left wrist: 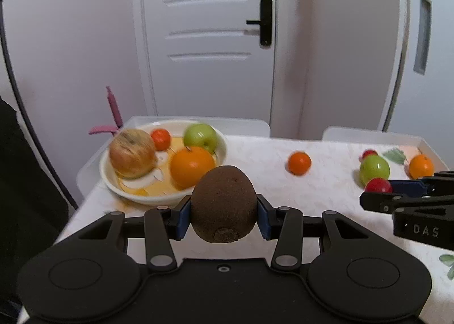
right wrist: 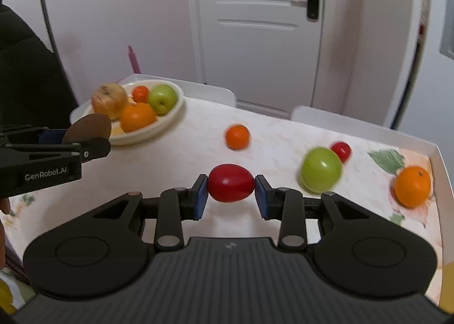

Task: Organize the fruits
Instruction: 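Carry the kiwi and red tomato with both tools over the duck bowl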

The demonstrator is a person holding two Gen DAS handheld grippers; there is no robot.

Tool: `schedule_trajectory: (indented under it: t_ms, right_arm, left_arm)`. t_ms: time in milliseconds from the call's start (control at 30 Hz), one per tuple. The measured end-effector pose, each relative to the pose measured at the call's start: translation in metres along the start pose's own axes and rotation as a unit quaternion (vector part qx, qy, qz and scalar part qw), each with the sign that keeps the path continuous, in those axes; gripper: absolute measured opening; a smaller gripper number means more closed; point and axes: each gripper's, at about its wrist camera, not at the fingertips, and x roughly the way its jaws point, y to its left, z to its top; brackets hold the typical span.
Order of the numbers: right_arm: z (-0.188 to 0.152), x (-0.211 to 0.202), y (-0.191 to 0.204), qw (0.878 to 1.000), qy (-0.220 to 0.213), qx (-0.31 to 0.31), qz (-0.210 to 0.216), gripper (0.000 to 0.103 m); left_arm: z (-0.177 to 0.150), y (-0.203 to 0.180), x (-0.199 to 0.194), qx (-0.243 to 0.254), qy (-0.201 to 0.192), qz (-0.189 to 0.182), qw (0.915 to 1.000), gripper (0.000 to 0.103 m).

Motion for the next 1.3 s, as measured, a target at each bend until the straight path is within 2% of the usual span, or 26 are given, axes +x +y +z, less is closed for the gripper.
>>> schedule_trajectory:
  t_ms: [300,567,900,1300]
  right_arm:
    - [0.038,0.005,0.041,1.0,0.0,-0.007,0.023,0.05]
    - [0.066,0.03,0.077,1.0,0.004,-0.007,0.029,0.05]
    - [0.088,0.068,0.102,1.0,0.017,0.007,0.009,0.05]
    - [0.099,0.101,0.105,0.999,0.031,0.035,-0.029,0.05]
  left_arm:
    - [0.023,0.045,-0.011,-0.012,-0.007,0.022,0.9997,0.05]
    - [0.037,0.086,0.008,-0.001,0.006,0.025,0.9997,0.05]
    - [0.038,0.106,0.055,0.053,0.029,-0.021,0.9979,0.05]
    - [0.034,0.111,0.098,0.113,0.072,-0.093,0.9867,0.05]
